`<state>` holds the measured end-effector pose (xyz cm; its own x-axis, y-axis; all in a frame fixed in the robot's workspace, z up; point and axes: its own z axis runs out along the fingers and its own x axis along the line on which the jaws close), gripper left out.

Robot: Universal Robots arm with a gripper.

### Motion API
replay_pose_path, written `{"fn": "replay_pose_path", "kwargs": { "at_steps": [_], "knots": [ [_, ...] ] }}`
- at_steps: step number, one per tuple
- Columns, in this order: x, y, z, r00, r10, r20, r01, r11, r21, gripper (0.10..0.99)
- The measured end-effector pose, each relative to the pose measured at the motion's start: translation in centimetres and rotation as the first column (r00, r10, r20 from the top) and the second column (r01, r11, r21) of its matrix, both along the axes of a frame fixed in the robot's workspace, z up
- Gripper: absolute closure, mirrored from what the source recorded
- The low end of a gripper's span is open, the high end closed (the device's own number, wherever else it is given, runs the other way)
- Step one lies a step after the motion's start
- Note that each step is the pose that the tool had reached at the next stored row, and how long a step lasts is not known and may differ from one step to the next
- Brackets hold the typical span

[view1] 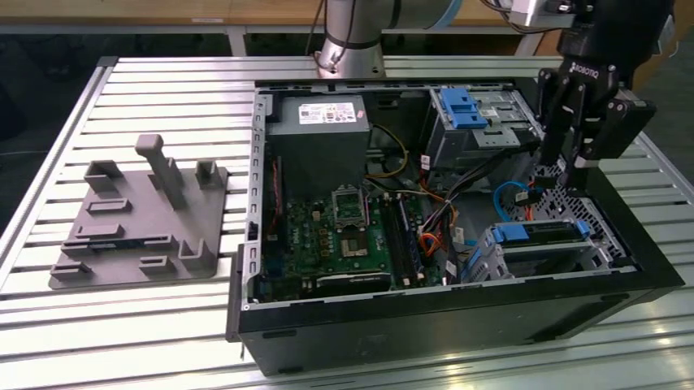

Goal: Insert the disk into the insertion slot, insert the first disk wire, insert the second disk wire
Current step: 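Insert the first disk wire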

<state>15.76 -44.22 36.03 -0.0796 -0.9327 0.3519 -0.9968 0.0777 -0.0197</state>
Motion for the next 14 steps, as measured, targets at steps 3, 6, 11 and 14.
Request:
{"fn": "replay_pose_path", "kwargs": {
  "at_steps": [3,6,11,14],
  "knots": [
    [0.18,0.01,-0.20,1.0000,0.000,-0.0013,0.000,1.0000,-0.002,0.529],
    [0.19,0.01,-0.54,1.0000,0.000,-0.0013,0.000,1.0000,-0.004,0.612],
    [0.20,0.54,-1.00,1.0000,0.000,-0.0013,0.000,1.0000,-0.008,0.678],
    [0.19,1.08,-1.19,1.0000,0.000,-0.0013,0.000,0.9999,-0.011,0.678]
  ]
}}
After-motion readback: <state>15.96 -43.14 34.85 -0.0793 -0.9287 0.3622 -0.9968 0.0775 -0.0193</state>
